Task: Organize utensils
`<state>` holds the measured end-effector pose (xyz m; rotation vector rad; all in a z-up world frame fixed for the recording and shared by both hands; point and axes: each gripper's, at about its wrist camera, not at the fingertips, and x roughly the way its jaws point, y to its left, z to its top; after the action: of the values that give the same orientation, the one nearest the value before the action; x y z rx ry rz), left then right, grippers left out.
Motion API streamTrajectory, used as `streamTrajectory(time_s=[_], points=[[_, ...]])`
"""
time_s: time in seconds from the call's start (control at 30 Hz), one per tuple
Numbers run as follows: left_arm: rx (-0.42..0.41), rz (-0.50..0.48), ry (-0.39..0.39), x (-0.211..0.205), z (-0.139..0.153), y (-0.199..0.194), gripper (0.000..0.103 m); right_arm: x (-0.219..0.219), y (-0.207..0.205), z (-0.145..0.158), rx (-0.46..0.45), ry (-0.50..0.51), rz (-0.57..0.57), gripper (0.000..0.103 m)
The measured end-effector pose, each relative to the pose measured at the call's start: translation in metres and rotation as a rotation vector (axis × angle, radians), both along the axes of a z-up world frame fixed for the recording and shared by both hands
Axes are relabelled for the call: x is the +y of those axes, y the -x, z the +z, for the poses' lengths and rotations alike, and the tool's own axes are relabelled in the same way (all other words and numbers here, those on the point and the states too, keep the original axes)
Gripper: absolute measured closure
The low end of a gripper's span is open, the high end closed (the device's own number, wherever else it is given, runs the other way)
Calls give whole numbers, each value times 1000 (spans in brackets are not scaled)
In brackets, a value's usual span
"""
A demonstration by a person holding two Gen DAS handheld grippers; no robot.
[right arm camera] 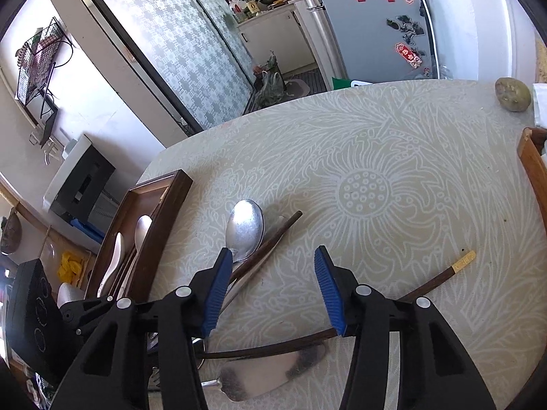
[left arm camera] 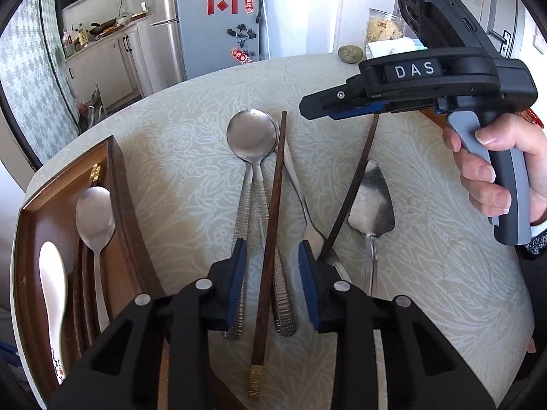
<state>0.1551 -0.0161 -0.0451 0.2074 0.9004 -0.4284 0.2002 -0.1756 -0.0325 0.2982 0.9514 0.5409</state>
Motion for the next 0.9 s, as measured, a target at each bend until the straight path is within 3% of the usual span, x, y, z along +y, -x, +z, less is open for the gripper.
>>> streamTrajectory(time_s=[0.03,0.07,0.37,0.7,0.73,0.77,0.8,0.9], points=[[2,3,0,0,-1,-1,90,1,0,0,1,0,2,52],[7,3,0,1,-2,-2,91,1,-1,0,0,-1,3,52],[-17,-11,17,-1,4,4,96,-1,-3,-8,29,-30,-12,52],[-67,-74,67,-16,19,21,97,-11,-9,-19,122,-216,-31,52],[-70,-80,69,-18,20,23,97,-9,-8,-18,115,-207,-29,58],[-72,-83,70,-19,21,25,97,-7,-6,-15,103,-181,-32,78],[-73,-90,73,-18,22,27,97,-5,-4,-12,93,-155,-39,85],[-91,-84,75,-16,28,33,97,2,0,-1,73,-158,-39,86]])
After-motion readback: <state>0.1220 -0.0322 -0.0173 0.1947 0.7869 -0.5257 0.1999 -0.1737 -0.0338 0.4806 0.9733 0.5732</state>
